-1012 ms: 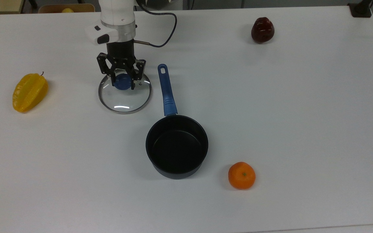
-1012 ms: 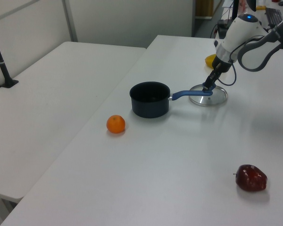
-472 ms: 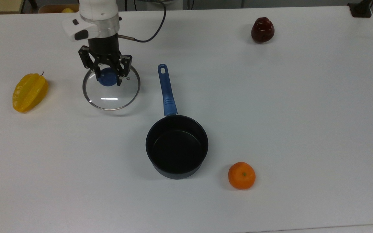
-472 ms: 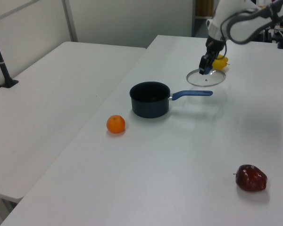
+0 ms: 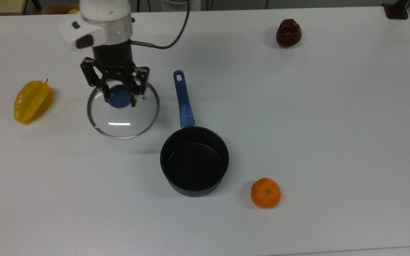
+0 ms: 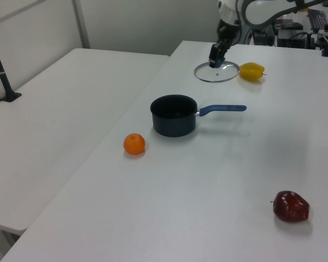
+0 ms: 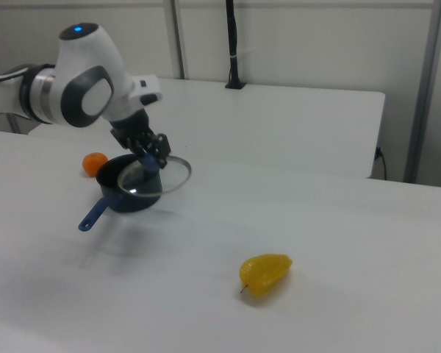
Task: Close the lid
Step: 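Lift the glass lid and carry it over the black saucepan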
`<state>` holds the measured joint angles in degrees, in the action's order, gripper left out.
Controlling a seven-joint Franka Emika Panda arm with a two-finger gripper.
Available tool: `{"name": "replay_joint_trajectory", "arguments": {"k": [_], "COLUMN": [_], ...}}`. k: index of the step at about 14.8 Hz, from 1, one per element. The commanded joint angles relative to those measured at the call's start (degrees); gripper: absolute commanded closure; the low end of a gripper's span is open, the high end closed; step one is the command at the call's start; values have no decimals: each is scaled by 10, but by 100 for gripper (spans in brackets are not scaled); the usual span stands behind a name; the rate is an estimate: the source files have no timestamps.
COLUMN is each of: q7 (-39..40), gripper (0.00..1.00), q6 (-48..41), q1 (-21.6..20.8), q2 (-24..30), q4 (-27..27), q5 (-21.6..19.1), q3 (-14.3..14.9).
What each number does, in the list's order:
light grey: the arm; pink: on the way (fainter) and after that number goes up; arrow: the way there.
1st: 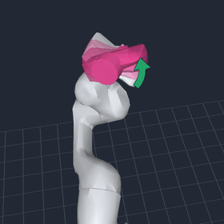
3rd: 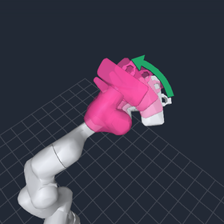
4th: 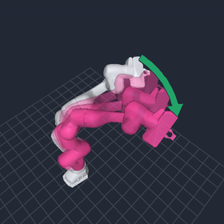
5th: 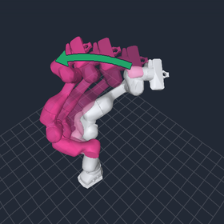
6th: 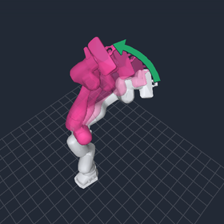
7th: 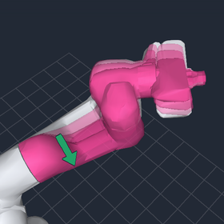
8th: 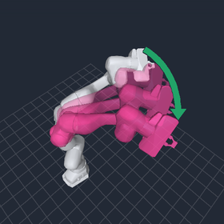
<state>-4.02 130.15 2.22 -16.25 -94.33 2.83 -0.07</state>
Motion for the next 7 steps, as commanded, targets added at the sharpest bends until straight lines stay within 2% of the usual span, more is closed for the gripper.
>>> {"name": "replay_joint_trajectory", "arguments": {"k": [1, 4, 7], "q7": [-7, -6, -6], "gripper": [57, 57, 57], "q6": [-15, -7, 87], "q1": [-53, -87, -106], "q2": [-33, -71, -107], "q4": [62, 109, 112], "q5": [2, 2, 3], "q3": [4, 4, 4]}}
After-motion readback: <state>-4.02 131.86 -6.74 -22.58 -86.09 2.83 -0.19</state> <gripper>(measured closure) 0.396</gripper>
